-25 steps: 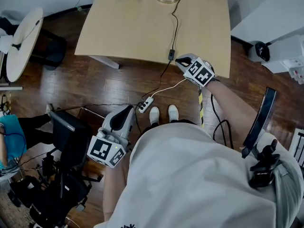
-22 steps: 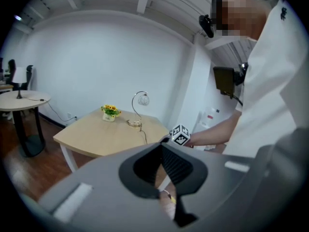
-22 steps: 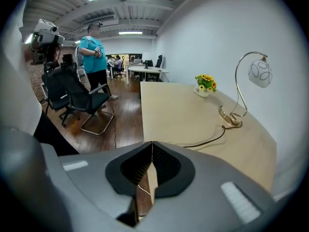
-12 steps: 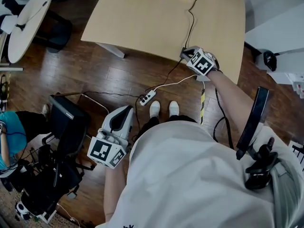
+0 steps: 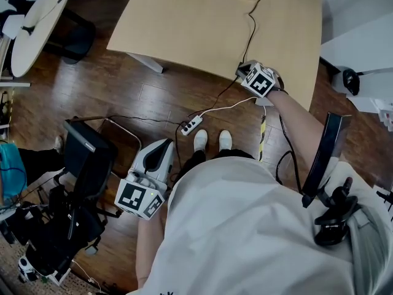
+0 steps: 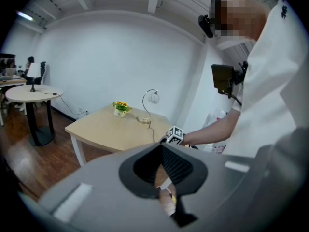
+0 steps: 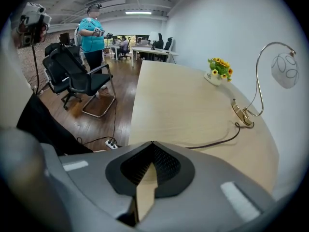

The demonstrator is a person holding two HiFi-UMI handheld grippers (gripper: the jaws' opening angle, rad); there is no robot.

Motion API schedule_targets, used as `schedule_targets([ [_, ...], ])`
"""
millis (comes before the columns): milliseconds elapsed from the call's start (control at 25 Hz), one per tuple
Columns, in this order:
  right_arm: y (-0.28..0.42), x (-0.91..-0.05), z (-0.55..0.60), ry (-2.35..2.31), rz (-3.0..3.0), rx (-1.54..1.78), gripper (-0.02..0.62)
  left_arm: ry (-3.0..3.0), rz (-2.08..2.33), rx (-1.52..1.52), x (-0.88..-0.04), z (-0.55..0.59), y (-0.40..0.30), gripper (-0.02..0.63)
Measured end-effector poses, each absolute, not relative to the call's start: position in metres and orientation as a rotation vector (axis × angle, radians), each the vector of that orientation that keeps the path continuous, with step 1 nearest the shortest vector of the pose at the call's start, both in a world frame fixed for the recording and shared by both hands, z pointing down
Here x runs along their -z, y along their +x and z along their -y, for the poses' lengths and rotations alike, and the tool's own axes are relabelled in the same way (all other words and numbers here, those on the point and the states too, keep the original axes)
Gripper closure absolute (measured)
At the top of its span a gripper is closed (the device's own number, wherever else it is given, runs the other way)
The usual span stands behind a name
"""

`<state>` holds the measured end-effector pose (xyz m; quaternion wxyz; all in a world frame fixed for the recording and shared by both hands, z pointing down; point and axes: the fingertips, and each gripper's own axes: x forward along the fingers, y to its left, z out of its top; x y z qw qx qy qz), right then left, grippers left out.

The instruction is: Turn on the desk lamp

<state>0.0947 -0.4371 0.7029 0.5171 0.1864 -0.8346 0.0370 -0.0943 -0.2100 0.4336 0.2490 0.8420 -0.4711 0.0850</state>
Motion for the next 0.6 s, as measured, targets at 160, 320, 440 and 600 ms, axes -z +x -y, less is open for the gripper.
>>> schedule_targets([
  [160, 0.095, -0.704, 0.438, 0.429, 1.982, -0.087, 0.592, 2.289, 1.279, -0.226, -0.433, 0.212, -0.093, 0.591],
  [320, 0.099, -0.698, 0.435, 0.430, 1.966, -0.070, 0.592, 2.294, 1.274, -0.226, -0.425, 0.207, -0.087, 0.591],
  [440, 0.093, -0.700, 0.434, 0.402, 1.939, -0.035, 0.592, 2.294, 1.275, -0.224, -0.426, 0.210, -0.089, 0.590],
  [600, 0.089, -0.706, 0.435, 0.385, 1.911, -0.042, 0.595, 2.292, 1.270, -0.225, -0.430, 0.213, -0.090, 0.589],
])
